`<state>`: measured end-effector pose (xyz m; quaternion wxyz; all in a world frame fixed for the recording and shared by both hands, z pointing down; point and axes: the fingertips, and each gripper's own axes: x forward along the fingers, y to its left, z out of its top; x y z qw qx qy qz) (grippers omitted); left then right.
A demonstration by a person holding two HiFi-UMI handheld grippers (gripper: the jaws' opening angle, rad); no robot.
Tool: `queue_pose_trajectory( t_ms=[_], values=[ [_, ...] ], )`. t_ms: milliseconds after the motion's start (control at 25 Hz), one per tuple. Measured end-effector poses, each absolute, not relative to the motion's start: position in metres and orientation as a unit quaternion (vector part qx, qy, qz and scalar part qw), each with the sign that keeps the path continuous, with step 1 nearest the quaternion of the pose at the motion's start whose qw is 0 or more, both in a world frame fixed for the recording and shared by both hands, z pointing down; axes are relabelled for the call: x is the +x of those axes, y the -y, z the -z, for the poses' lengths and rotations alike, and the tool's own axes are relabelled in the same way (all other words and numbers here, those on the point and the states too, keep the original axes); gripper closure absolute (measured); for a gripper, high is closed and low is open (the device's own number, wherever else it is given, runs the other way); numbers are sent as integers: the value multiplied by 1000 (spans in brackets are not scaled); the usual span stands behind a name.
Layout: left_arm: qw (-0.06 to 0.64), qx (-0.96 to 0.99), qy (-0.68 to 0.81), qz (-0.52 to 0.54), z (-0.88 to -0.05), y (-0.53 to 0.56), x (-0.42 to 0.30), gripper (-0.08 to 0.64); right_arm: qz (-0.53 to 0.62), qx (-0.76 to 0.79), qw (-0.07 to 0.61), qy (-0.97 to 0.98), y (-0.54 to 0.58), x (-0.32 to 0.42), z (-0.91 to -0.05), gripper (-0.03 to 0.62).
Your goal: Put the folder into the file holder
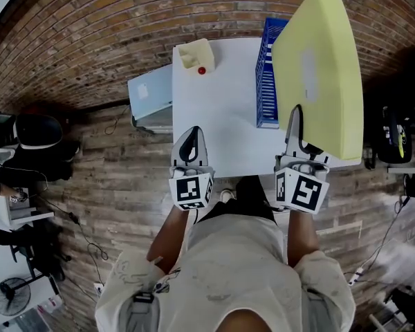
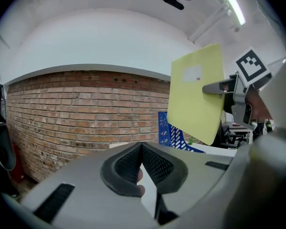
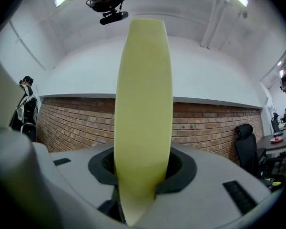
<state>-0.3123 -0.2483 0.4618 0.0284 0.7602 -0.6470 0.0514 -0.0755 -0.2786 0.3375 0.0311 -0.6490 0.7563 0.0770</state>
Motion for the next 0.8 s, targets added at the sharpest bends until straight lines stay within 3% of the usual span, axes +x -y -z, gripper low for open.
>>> queue_pose_trajectory(
  t_ms=[800],
  values=[
    [48, 762, 641, -79, -486, 276, -293, 552, -54, -632, -17, -773, 330, -85, -383, 422]
  ],
)
